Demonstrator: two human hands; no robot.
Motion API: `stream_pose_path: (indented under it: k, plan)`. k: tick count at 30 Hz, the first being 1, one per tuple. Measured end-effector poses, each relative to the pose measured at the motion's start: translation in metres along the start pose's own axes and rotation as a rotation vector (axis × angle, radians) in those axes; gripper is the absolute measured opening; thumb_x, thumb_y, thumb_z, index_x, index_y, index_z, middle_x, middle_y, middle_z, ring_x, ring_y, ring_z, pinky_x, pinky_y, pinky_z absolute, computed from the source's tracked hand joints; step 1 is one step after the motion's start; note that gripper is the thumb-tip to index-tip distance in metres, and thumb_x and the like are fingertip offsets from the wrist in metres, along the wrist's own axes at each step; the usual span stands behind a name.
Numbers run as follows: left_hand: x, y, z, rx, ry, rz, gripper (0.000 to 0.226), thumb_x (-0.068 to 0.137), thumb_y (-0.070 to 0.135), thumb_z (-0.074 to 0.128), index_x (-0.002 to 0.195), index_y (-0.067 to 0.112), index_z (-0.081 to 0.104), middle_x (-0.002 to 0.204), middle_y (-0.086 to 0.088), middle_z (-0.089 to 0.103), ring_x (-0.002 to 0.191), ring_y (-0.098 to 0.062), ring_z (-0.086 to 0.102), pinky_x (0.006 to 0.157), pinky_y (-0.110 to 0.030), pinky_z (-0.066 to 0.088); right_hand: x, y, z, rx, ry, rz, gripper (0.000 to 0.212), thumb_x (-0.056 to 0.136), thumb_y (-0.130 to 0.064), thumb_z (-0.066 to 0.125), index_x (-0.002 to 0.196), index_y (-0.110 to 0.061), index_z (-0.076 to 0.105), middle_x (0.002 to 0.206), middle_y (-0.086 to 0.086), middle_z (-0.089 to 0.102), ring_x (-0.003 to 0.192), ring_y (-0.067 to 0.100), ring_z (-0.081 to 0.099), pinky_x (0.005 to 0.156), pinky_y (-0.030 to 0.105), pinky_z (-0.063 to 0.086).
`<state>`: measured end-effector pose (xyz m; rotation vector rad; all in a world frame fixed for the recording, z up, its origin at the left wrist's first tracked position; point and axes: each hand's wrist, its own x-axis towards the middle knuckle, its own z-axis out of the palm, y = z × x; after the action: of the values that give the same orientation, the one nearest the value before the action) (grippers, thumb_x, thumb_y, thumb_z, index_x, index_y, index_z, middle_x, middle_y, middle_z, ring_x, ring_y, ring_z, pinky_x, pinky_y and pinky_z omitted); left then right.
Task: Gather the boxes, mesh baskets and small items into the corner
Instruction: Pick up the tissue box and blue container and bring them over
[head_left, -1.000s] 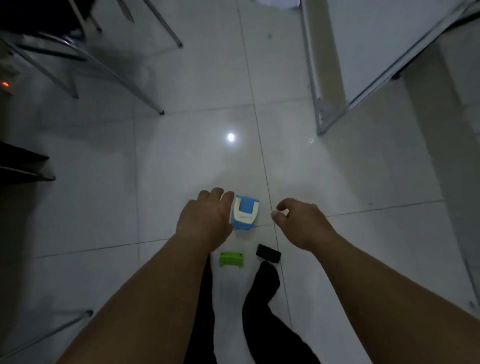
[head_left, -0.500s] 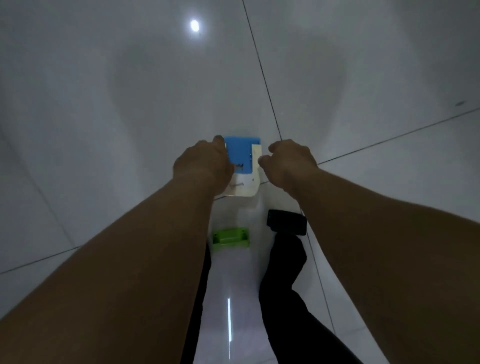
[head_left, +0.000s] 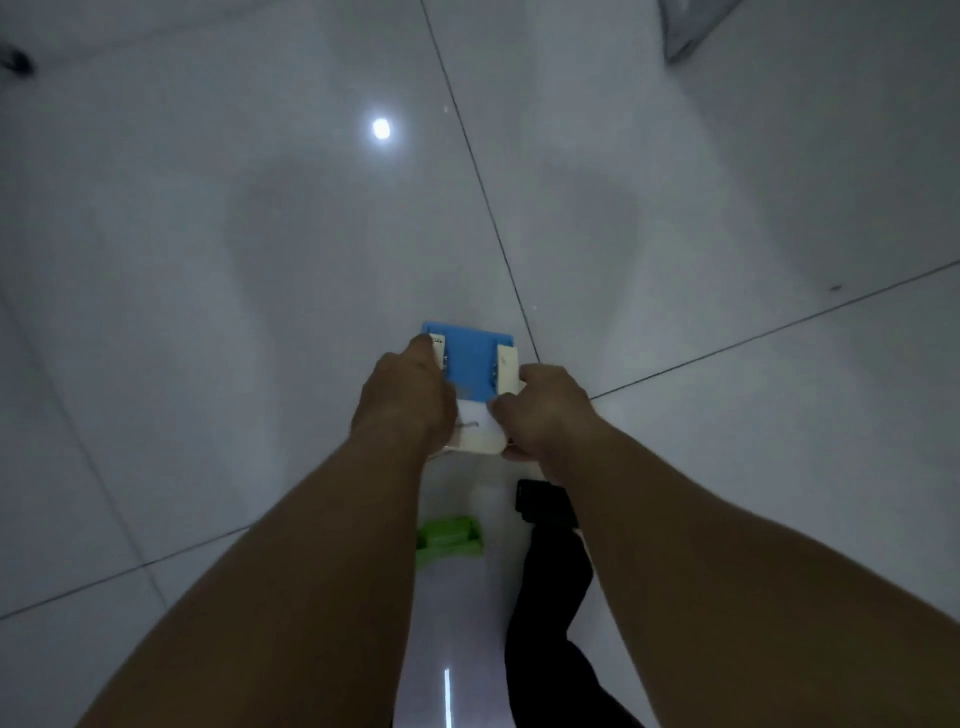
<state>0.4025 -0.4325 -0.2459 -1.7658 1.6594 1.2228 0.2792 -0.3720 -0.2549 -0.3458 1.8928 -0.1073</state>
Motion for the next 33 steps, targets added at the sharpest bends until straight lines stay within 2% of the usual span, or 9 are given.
stream_pose_path:
  k: [5, 11, 13, 19, 22, 24, 26, 29, 33]
  plan:
    - [-0.066, 0.048, -0.086, -0.010, 0.065, 0.050, 0.042, 0.093, 0.028, 0.053, 0.132, 0.015, 0.046, 0.127, -0.018, 0.055, 0.113, -0.036, 0.055, 0.090, -0.037, 0.044, -0.090, -0.063, -0.059, 0.029, 0.050, -0.066, 0.037, 0.076, -0.025, 0.067, 0.111, -0.013, 0.066, 0.102, 0.012, 0.068, 0.091, 0.033, 0.068, 0.075, 0.048, 0.060]
    - [-0.205, 0.125, -0.225, -0.110, 0.191, 0.114, 0.042, 0.089, 0.028, 0.058, 0.129, 0.019, 0.049, 0.122, -0.014, 0.057, 0.102, -0.030, 0.058, 0.079, -0.033, 0.048, -0.260, -0.164, -0.152, 0.059, 0.076, -0.164, 0.028, 0.072, -0.012, 0.067, 0.101, -0.008, 0.068, 0.097, 0.018, 0.070, 0.082, 0.035, 0.070, 0.068, 0.050, 0.061]
    - [-0.261, 0.143, -0.266, -0.135, 0.243, 0.137, 0.039, 0.089, 0.028, 0.058, 0.126, 0.017, 0.051, 0.121, -0.013, 0.058, 0.093, -0.026, 0.053, 0.074, -0.031, 0.042, -0.325, -0.189, -0.179, 0.100, 0.062, -0.172, 0.025, 0.076, -0.009, 0.067, 0.100, -0.004, 0.066, 0.098, 0.021, 0.069, 0.081, 0.037, 0.070, 0.064, 0.051, 0.061]
    - [-0.393, 0.182, -0.350, -0.270, 0.409, 0.188, 0.037, 0.085, 0.030, 0.062, 0.118, 0.017, 0.055, 0.120, -0.013, 0.060, 0.101, -0.029, 0.059, 0.076, -0.028, 0.044, -0.468, -0.237, -0.230, 0.172, 0.182, -0.327, 0.034, 0.086, -0.028, 0.066, 0.110, -0.004, 0.061, 0.103, 0.022, 0.065, 0.078, 0.037, 0.069, 0.057, 0.050, 0.060]
    - [-0.450, 0.187, -0.374, -0.317, 0.509, 0.192, 0.034, 0.083, 0.029, 0.062, 0.114, 0.018, 0.055, 0.115, -0.011, 0.061, 0.093, -0.027, 0.058, 0.076, -0.030, 0.047, -0.517, -0.254, -0.243, 0.132, 0.279, -0.430, 0.038, 0.086, -0.033, 0.065, 0.113, -0.008, 0.057, 0.104, 0.017, 0.061, 0.080, 0.035, 0.066, 0.055, 0.051, 0.060]
    - [-0.471, 0.190, -0.386, -0.337, 0.581, 0.189, 0.029, 0.082, 0.031, 0.060, 0.108, 0.020, 0.054, 0.111, -0.009, 0.060, 0.089, -0.025, 0.056, 0.076, -0.033, 0.050, -0.538, -0.266, -0.249, 0.102, 0.330, -0.493, 0.040, 0.085, -0.036, 0.064, 0.114, -0.012, 0.052, 0.105, 0.013, 0.059, 0.085, 0.034, 0.063, 0.061, 0.049, 0.061]
    - [-0.526, 0.179, -0.381, -0.437, 0.742, 0.148, 0.028, 0.081, 0.032, 0.058, 0.107, 0.021, 0.053, 0.110, -0.008, 0.060, 0.088, -0.023, 0.055, 0.075, -0.033, 0.049, -0.583, -0.262, -0.249, -0.022, 0.325, -0.636, 0.043, 0.082, -0.040, 0.063, 0.114, -0.015, 0.050, 0.106, 0.012, 0.058, 0.087, 0.033, 0.062, 0.068, 0.048, 0.060]
    - [-0.542, 0.183, -0.390, -0.429, 0.798, 0.142, 0.036, 0.083, 0.033, 0.059, 0.116, 0.018, 0.056, 0.117, -0.011, 0.060, 0.095, -0.025, 0.055, 0.076, -0.032, 0.046, -0.601, -0.273, -0.248, -0.115, 0.388, -0.717, 0.048, 0.079, -0.045, 0.061, 0.115, -0.016, 0.049, 0.107, 0.012, 0.059, 0.088, 0.034, 0.062, 0.075, 0.049, 0.058]
    - [-0.592, 0.163, -0.368, -0.478, 0.915, 0.084, 0.035, 0.087, 0.034, 0.056, 0.119, 0.019, 0.056, 0.121, -0.011, 0.059, 0.103, -0.027, 0.057, 0.080, -0.033, 0.048, -0.641, -0.247, -0.234, -0.271, 0.392, -0.839, 0.050, 0.082, -0.048, 0.064, 0.117, -0.017, 0.046, 0.102, 0.009, 0.057, 0.089, 0.031, 0.060, 0.077, 0.047, 0.057]
